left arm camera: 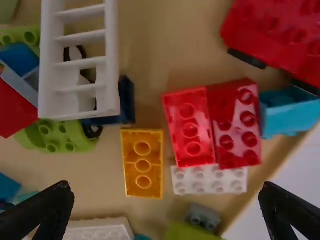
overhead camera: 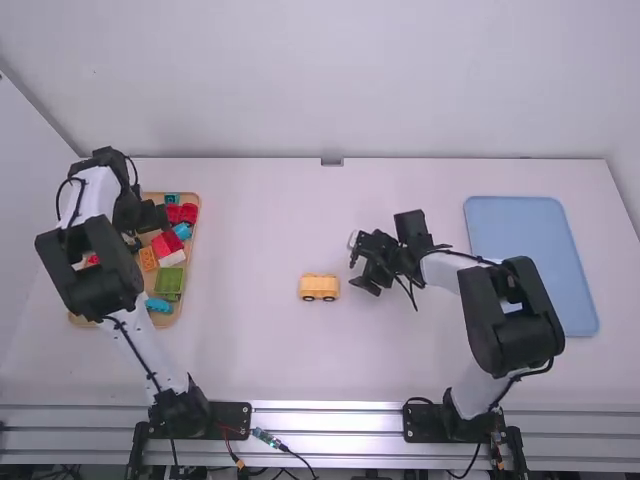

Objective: Assemble lego blocks to make yellow taxi

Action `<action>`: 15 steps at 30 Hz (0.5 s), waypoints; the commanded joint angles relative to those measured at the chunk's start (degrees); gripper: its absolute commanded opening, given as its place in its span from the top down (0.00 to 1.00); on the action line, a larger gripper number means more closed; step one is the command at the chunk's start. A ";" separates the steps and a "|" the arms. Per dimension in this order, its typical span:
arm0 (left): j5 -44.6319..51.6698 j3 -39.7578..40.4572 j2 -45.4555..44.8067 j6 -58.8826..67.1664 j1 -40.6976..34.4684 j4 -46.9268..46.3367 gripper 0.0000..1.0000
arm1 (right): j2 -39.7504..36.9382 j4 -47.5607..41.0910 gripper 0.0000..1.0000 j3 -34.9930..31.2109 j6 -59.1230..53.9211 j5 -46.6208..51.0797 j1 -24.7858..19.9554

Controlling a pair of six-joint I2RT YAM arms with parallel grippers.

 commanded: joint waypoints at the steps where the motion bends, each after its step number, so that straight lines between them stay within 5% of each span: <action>1: -2.27 -3.26 0.86 -1.28 1.20 1.16 0.01 | -0.98 0.37 0.01 0.33 0.07 -0.33 0.09; 15: -0.52 -22.16 -10.51 -1.78 2.58 19.08 0.01 | -0.98 1.62 0.01 0.33 0.07 -0.33 0.09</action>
